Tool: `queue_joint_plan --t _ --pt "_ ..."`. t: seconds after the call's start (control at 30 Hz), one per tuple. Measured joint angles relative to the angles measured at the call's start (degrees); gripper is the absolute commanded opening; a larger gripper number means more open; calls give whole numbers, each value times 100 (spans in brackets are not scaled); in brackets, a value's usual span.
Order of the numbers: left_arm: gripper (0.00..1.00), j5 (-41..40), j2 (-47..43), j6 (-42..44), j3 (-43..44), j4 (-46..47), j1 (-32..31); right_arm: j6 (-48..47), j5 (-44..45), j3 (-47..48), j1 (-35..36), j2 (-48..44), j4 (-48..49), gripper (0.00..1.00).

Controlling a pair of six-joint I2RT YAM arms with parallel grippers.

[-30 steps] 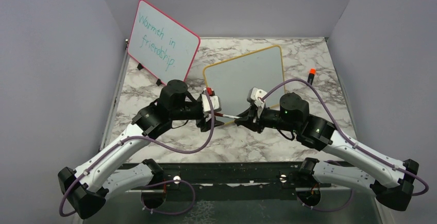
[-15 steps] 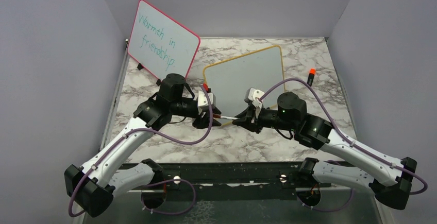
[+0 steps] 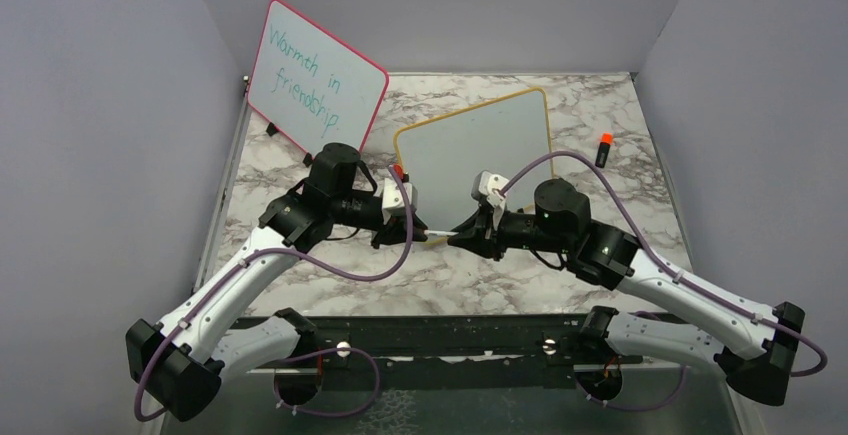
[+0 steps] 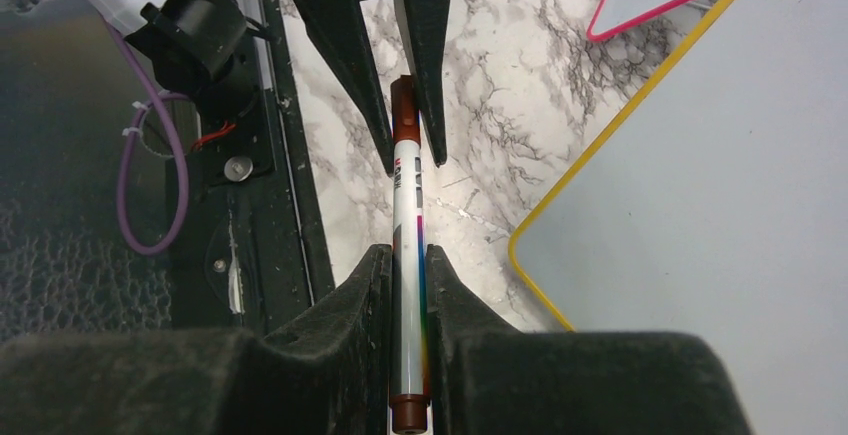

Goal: Write a sentence on the whiteboard
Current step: Open the whiteboard marker at the center of the board.

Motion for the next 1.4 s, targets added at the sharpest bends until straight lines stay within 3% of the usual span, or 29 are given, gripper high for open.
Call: queue_joint_plan --t 0.27,0.5,0.7,0.93,1.4 --pt "0 -13 -2 66 -4 -254 48 251 -70 0 -24 229 142 32" --pt "0 -11 -2 66 -4 -249 37 529 -76 0 -22 308 398 35" --pt "0 9 -4 70 -7 -249 37 647 -79 0 -22 308 529 27" --pt "0 50 -33 129 -15 -251 52 702 -181 0 -22 308 560 1" --pt "13 24 -271 127 -120 -142 76 669 -251 0 -22 240 592 0"
